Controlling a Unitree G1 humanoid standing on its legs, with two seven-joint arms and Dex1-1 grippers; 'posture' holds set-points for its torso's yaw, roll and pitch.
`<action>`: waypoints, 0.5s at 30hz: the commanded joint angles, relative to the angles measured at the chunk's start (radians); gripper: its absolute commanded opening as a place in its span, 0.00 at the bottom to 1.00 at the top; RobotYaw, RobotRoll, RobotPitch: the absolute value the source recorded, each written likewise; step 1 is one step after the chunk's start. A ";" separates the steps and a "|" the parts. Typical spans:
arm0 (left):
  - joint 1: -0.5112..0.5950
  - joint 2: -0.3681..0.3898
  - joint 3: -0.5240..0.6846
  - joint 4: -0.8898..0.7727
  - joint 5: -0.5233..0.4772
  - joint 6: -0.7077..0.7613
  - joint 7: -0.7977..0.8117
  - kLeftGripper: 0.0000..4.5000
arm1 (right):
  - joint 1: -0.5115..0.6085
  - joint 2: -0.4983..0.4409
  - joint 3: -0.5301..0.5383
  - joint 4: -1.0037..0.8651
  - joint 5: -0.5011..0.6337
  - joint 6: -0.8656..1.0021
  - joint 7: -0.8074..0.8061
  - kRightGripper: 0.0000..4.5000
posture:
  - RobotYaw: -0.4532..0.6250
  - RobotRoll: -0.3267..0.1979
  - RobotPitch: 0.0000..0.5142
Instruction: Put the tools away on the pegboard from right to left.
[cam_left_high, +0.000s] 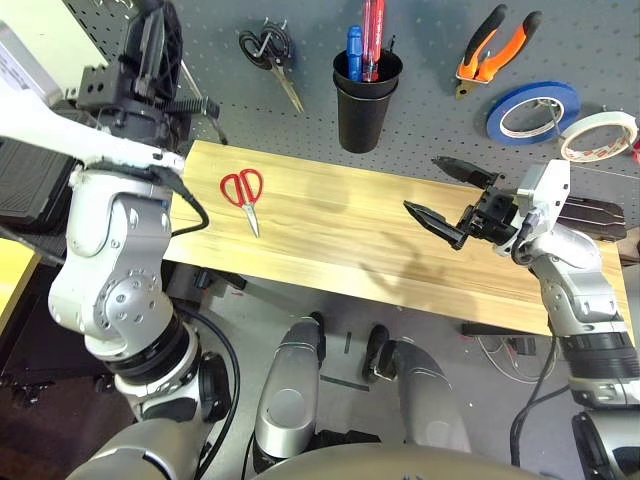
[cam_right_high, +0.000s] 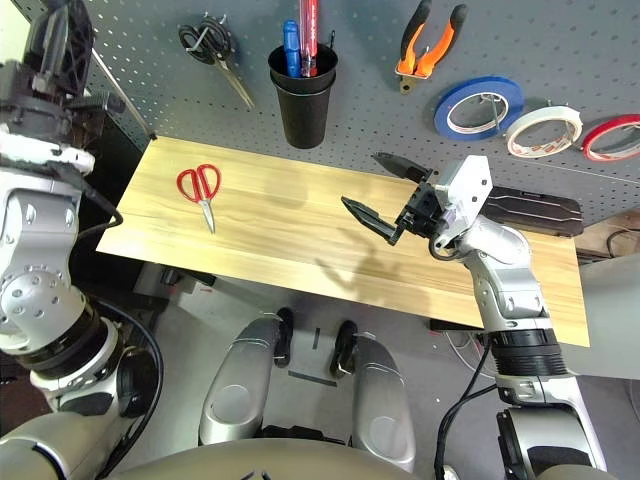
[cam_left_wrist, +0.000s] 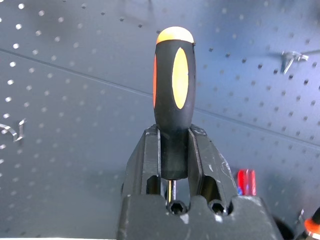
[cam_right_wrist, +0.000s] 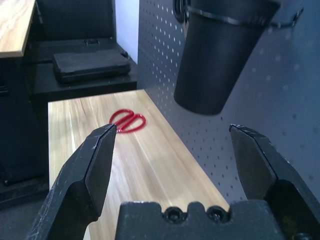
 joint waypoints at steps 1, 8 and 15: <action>-0.057 -0.020 -0.026 0.035 -0.004 -0.047 0.024 0.13 | 0.025 -0.005 -0.025 -0.024 0.015 0.015 -0.012 1.00 | 0.67 0.62 0.43; -0.146 -0.082 -0.093 0.182 0.075 -0.197 0.027 0.13 | 0.021 0.000 -0.038 -0.056 0.019 0.036 -0.048 1.00 | 0.64 0.62 0.42; -0.200 -0.145 -0.143 0.309 0.115 -0.311 0.014 0.13 | 0.020 -0.003 -0.057 -0.095 0.033 0.067 -0.082 1.00 | 0.62 0.62 0.43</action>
